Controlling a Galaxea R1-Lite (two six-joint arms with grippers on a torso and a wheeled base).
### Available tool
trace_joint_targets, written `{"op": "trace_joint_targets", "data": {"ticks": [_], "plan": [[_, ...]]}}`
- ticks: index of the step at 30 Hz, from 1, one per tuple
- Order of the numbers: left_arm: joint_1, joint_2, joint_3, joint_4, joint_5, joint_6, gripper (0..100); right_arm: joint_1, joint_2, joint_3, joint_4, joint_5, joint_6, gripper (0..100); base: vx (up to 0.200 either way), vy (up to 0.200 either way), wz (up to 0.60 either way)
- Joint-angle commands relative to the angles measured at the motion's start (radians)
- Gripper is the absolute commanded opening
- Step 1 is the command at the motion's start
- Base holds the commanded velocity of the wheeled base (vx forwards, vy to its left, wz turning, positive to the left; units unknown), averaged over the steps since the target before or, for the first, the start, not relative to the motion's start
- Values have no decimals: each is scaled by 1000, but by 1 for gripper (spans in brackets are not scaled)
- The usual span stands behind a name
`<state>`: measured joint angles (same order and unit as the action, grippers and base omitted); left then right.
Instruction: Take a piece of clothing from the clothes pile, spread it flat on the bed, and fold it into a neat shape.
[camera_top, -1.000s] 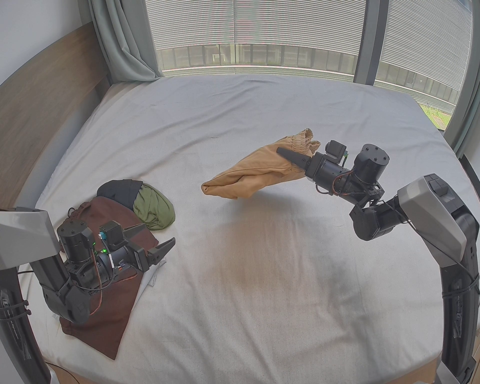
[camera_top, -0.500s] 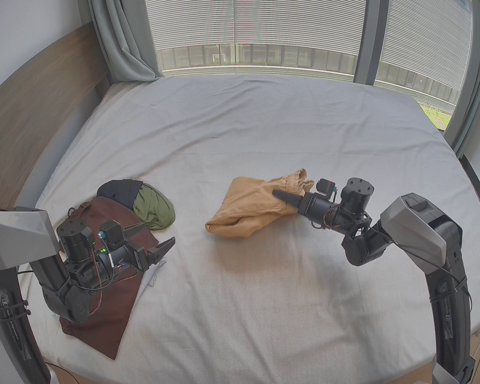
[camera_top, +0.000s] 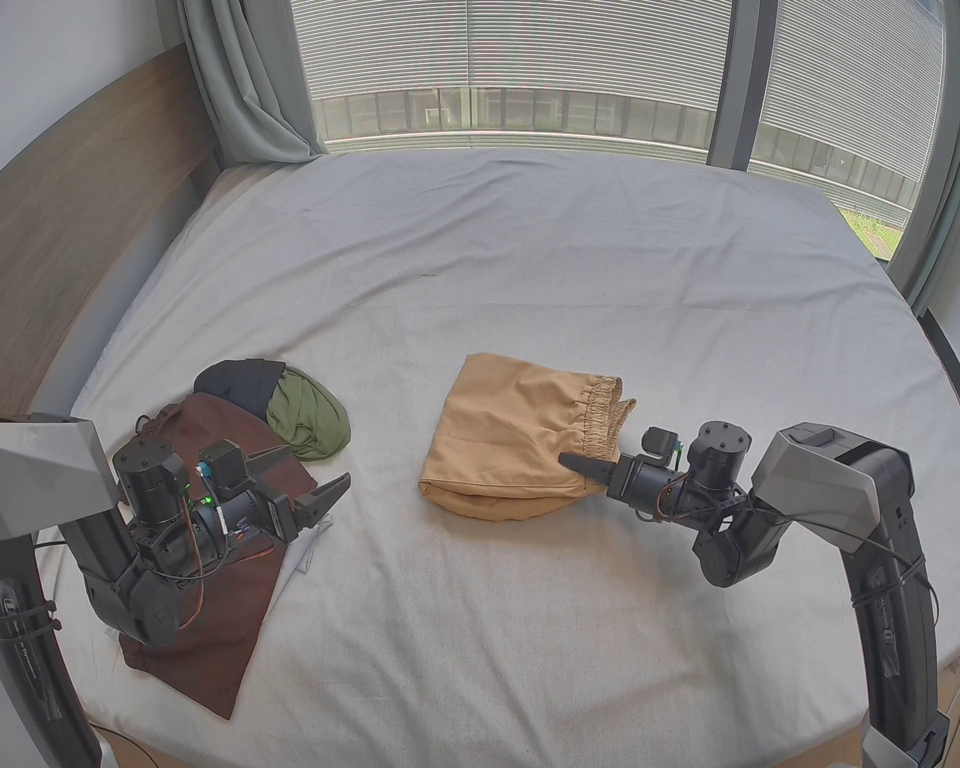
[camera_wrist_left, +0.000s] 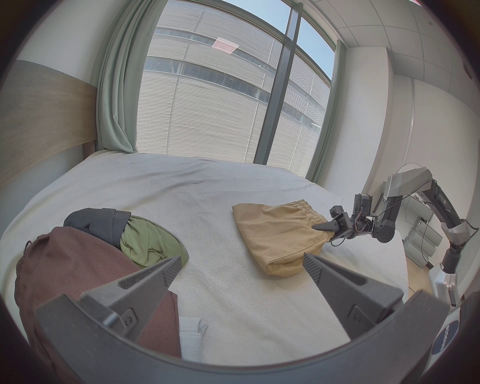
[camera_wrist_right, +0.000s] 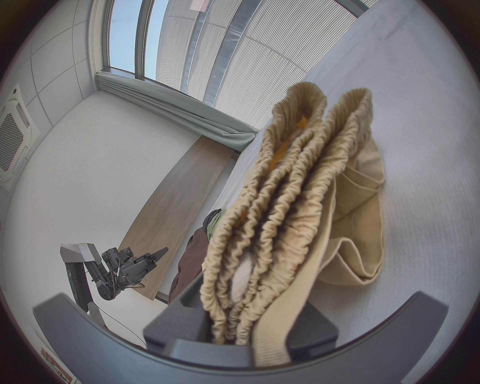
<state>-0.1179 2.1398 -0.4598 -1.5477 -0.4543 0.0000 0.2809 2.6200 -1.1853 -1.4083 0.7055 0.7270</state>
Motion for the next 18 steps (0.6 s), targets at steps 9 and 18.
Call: {"op": "trace_joint_targets", "data": {"ticks": [9, 18], "plan": [[0, 0, -5, 0, -3, -11, 100, -8, 68, 13, -34, -3, 0, 0, 0, 0, 0], [1, 5, -3, 0, -3, -12, 100, -20, 58, 30, -38, -18, -12, 100, 0, 0, 0]]}}
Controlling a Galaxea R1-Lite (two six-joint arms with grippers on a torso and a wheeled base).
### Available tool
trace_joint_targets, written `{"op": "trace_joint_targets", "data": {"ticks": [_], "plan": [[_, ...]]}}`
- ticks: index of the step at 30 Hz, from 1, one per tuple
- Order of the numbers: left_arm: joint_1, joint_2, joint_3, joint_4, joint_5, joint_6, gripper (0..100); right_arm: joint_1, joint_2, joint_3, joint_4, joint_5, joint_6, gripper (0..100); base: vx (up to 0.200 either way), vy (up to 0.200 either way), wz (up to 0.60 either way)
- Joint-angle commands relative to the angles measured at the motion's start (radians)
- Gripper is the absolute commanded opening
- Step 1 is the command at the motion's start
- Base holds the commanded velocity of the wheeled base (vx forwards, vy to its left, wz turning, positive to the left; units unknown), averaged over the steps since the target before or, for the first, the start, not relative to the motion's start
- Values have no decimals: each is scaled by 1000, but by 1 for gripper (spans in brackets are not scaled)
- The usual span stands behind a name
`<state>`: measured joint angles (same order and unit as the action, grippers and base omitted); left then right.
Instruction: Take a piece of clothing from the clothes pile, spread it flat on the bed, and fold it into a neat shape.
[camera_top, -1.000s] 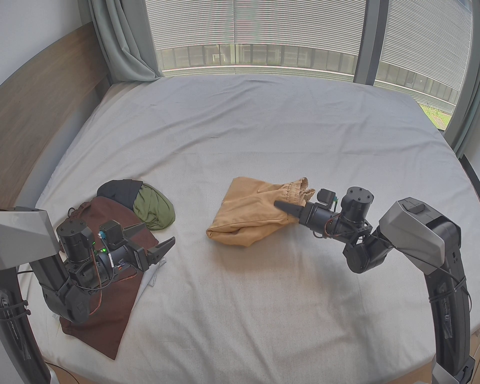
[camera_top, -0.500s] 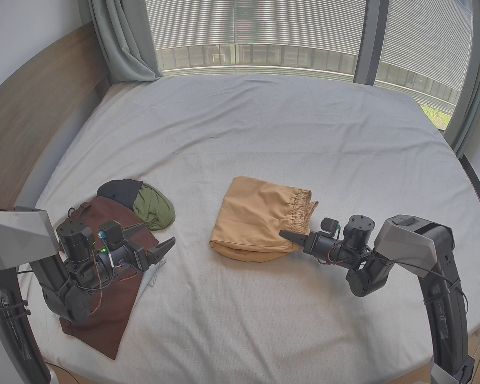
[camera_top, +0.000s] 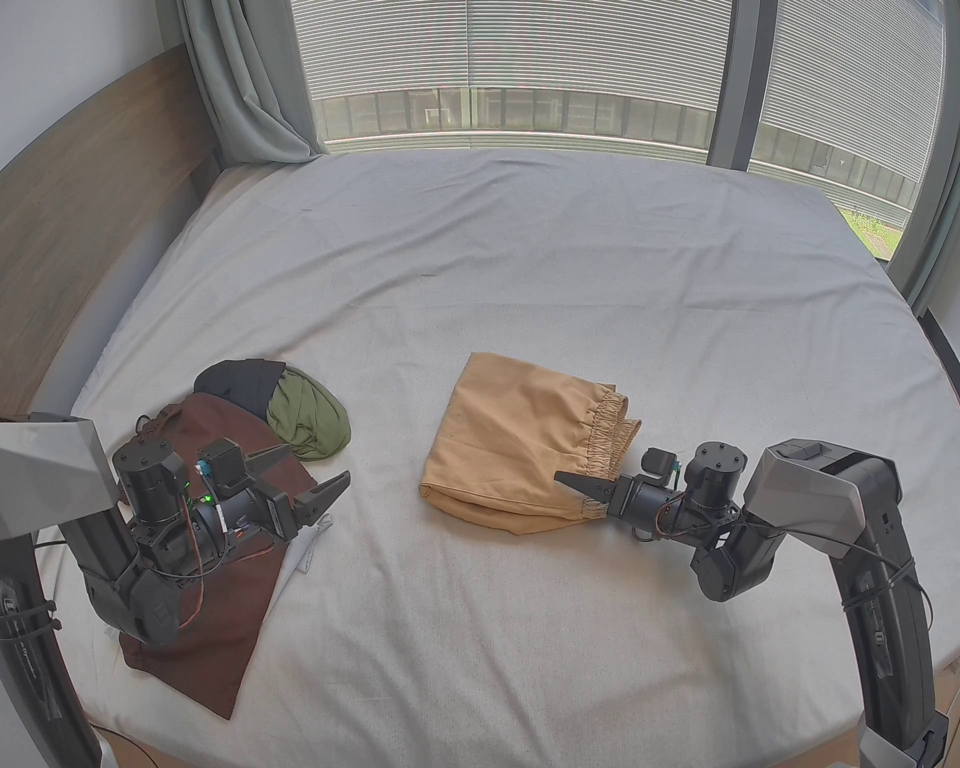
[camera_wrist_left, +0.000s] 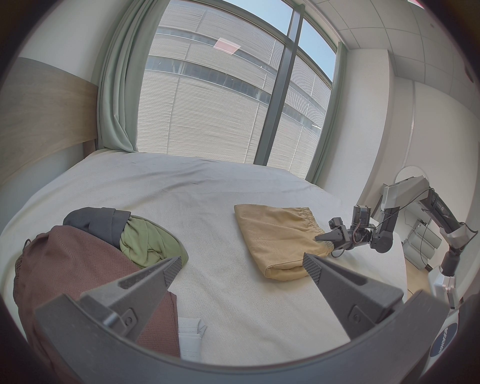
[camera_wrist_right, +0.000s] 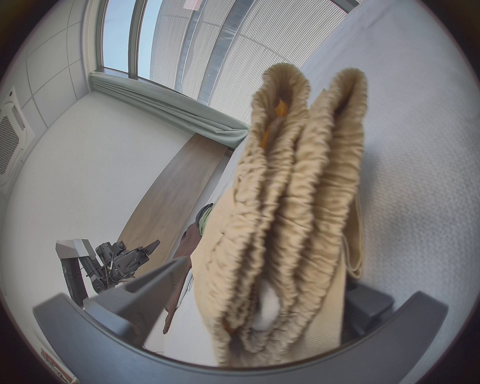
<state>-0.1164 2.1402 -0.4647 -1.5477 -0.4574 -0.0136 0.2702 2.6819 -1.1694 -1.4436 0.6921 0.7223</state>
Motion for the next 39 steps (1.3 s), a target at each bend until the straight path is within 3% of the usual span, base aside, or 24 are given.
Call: {"op": "trace_joint_targets", "data": {"ticks": [1, 19, 27, 39], "plan": [[0, 4, 1, 0, 0, 1, 100, -9, -4, 14, -3, -5, -8, 100, 0, 0, 0], [0, -2, -5, 0, 0, -11, 100, -161, -292, 260, -37, -2, -100, 100, 0, 0, 0], [0, -3, -11, 0, 0, -11, 100, -117, -356, 252, -21, 0, -100, 100, 0, 0, 0], [0, -2, 3, 0, 0, -9, 100, -57, -238, 77, 68, -5, -98, 100, 0, 0, 0]]}}
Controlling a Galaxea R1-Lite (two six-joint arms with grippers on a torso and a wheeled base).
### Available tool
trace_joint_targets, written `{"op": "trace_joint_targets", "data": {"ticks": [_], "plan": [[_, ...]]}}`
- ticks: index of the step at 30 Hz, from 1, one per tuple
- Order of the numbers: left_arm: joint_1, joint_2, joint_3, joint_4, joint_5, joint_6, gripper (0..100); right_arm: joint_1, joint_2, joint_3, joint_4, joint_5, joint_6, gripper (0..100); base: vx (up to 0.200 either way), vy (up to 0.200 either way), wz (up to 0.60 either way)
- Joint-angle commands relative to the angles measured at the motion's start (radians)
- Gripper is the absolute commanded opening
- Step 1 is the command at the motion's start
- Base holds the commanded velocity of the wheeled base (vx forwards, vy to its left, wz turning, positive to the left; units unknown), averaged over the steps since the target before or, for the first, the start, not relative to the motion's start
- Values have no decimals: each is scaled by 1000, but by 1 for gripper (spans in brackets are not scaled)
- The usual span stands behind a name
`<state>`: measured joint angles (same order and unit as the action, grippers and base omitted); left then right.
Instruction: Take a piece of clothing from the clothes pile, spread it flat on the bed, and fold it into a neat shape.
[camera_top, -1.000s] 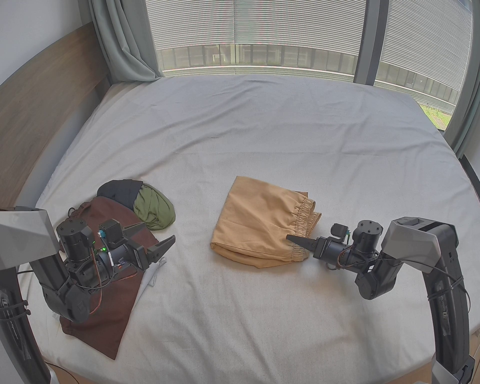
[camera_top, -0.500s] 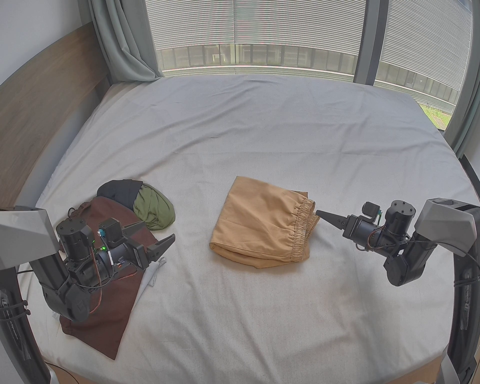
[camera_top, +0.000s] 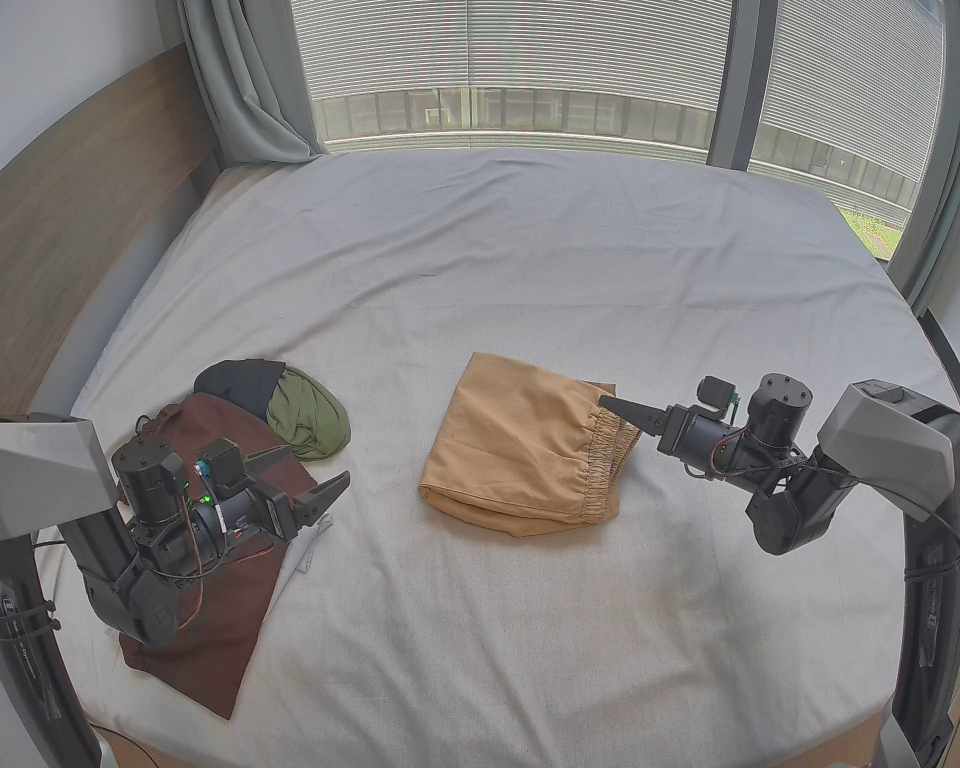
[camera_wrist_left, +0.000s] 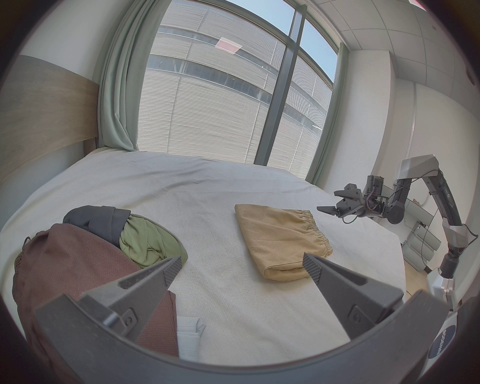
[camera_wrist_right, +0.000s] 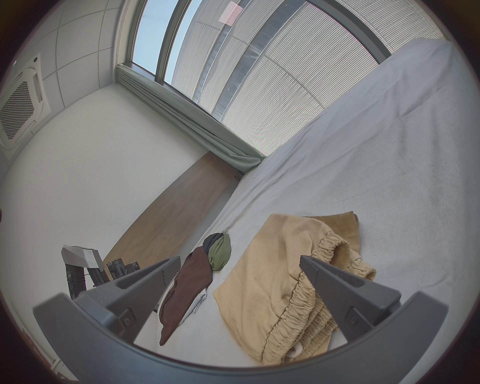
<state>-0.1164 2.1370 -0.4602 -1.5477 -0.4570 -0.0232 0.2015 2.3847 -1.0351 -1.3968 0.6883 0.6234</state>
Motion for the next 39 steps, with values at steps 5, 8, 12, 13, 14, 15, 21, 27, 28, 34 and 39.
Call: {"op": "trace_joint_targets", "data": {"ticks": [5, 8, 12, 13, 14, 15, 21, 27, 28, 34, 39], "plan": [[-2, 1, 2, -2, 0, 0, 100, 19, 120, -100, 25, -1, -1, 100, 0, 0, 0], [-3, 1, -2, 0, -5, -1, 100, 19, 162, -129, 25, -3, -1, 100, 0, 0, 0], [-3, -11, -15, -2, -25, -7, 100, 19, 228, -172, 25, -23, -1, 100, 0, 0, 0], [-3, -22, -17, -2, -29, -15, 100, 19, 243, -183, 25, -23, -1, 100, 0, 0, 0], [-3, -32, -14, -2, -32, -26, 100, 19, 255, -191, 25, -24, -1, 100, 0, 0, 0], [-5, -39, -14, 0, -32, -41, 100, 19, 263, -194, 25, -27, -2, 100, 0, 0, 0], [-5, -34, -18, 0, -37, -63, 100, 26, 263, -194, 16, -46, -2, 100, 0, 0, 0], [-31, -39, -28, -2, -68, -55, 100, 45, 123, -111, -16, -89, -2, 100, 0, 0, 0], [-31, -43, -26, -2, -69, -55, 100, 58, 74, -77, -30, -99, -2, 100, 0, 0, 0], [-32, -111, -18, -2, -100, -50, 100, 110, -157, 113, -51, -105, -51, 100, 0, 0, 0], [-34, -151, 15, -2, -114, -11, 100, 127, -275, 283, -50, -113, -203, 100, 0, 0, 0]]}}
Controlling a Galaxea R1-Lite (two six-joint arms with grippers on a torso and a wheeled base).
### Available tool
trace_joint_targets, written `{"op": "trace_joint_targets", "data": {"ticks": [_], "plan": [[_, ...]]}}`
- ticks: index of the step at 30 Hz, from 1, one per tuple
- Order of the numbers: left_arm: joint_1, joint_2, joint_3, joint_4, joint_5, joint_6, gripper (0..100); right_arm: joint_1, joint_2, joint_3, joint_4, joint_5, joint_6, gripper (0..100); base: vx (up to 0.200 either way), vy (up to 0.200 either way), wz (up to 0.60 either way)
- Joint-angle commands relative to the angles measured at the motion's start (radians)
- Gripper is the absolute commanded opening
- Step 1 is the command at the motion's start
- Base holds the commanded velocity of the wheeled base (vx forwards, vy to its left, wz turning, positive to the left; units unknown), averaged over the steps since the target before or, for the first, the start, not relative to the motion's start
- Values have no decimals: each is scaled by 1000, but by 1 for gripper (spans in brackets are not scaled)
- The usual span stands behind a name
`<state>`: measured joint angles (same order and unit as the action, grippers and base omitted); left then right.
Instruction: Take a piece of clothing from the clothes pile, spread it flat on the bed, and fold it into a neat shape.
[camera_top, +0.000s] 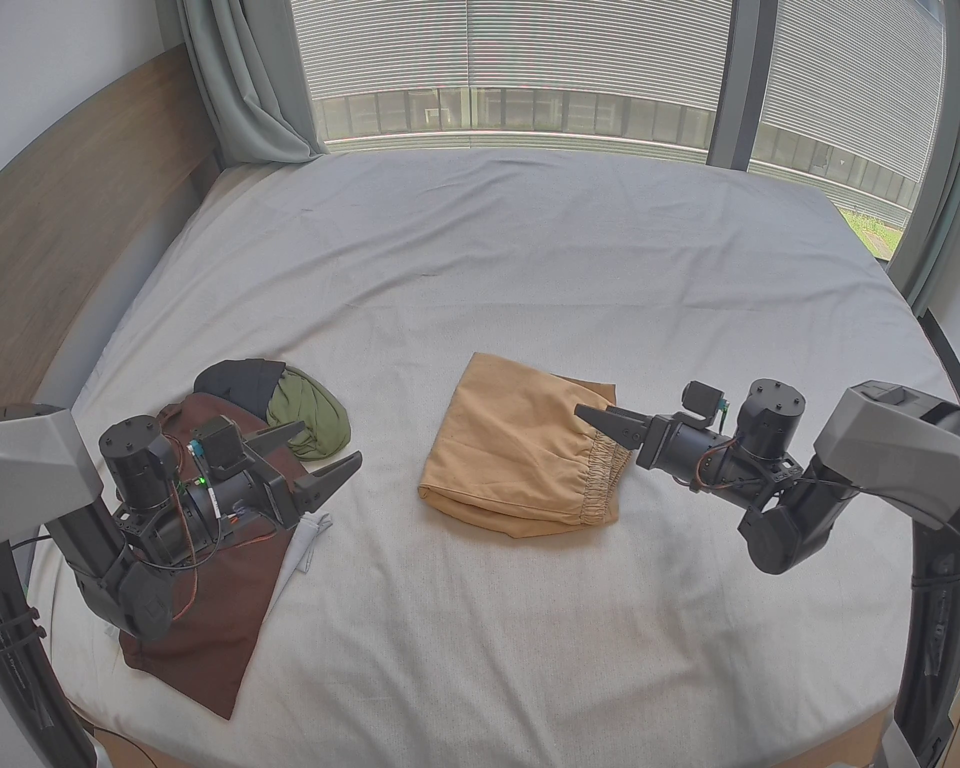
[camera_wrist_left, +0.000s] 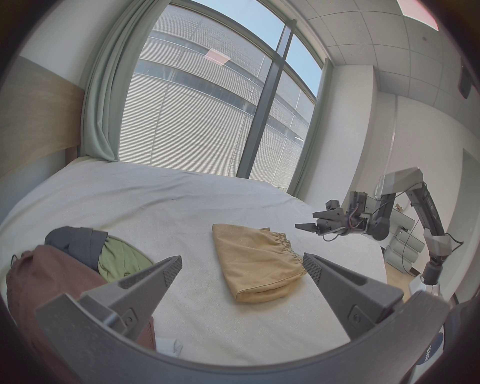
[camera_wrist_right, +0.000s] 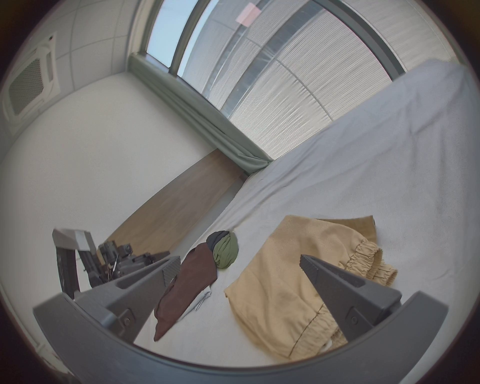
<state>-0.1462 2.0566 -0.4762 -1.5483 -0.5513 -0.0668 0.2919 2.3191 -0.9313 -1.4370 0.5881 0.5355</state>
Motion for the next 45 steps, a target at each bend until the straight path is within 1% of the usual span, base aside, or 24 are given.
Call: {"op": "trace_joint_targets", "data": {"ticks": [1, 4, 6, 7, 8, 9, 10, 11, 14, 15, 18, 20, 26, 28, 31, 34, 38, 39, 42, 45], "plan": [[-4, -76, 44, 1, -26, 41, 100, 38, -228, 207, -11, -25, -138, 100, 0, 0, 0], [-3, -98, 76, -1, -45, 71, 100, 46, -297, 287, 1, -76, -210, 100, 0, 0, 0], [-3, -108, 91, -1, -50, 84, 100, 55, -328, 324, 4, -100, -232, 100, 0, 0, 0], [-4, -125, 108, 1, -56, 96, 100, 58, -360, 370, 10, -126, -255, 100, 0, 0, 0], [-6, -138, 122, 1, -61, 104, 100, 59, -382, 404, 13, -139, -279, 100, 0, 0, 0], [-10, -151, 139, 1, -64, 111, 100, 58, -402, 436, 13, -149, -313, 100, 0, 0, 0], [-26, -173, 163, 1, -67, 124, 100, 58, -426, 476, 12, -166, -374, 100, 0, 0, 0], [-30, -179, 171, 1, -67, 125, 100, 56, -434, 488, 12, -174, -391, 100, 0, 0, 0], [-58, -225, 212, 1, -75, 131, 100, 56, -488, 566, -3, -240, -485, 100, 0, 0, 0], [-73, -245, 232, 1, -88, 131, 100, 58, -517, 594, 0, -255, -502, 100, 0, 0, 0], [-101, -299, 280, 1, -108, 131, 100, 56, -593, 632, 12, -267, -500, 100, 0, 0, 0], [-121, -326, 306, 1, -108, 131, 100, 44, -627, 649, 13, -267, -502, 100, 0, 0, 0], [-127, -401, 350, 1, -110, 153, 100, -23, -707, 723, 12, -264, -503, 100, 0, 0, 0], [-128, -421, 357, 2, -108, 153, 100, -27, -727, 736, 12, -264, -503, 100, 0, 0, 0], [-150, -489, 389, 2, -107, 153, 100, -25, -824, 782, 15, -267, -500, 100, 0, 0, 0], [-153, -541, 409, 2, -105, 151, 100, -33, -885, 802, 27, -267, -500, 100, 0, 0, 0], [-151, -605, 433, 4, -99, 142, 100, -94, -962, 852, 30, -263, -502, 100, 0, 0, 0], [-151, -605, 433, 4, -99, 142, 100, -94, -962, 852, 30, -263, -502, 100, 0, 0, 0], [-142, -661, 475, 11, -82, 140, 100, -102, -1064, 891, 33, -263, -503, 100, 0, 0, 0], [-141, -717, 476, 24, -35, 139, 100, -106, -1141, 898, 55, -264, -509, 100, 0, 0, 0]]}}
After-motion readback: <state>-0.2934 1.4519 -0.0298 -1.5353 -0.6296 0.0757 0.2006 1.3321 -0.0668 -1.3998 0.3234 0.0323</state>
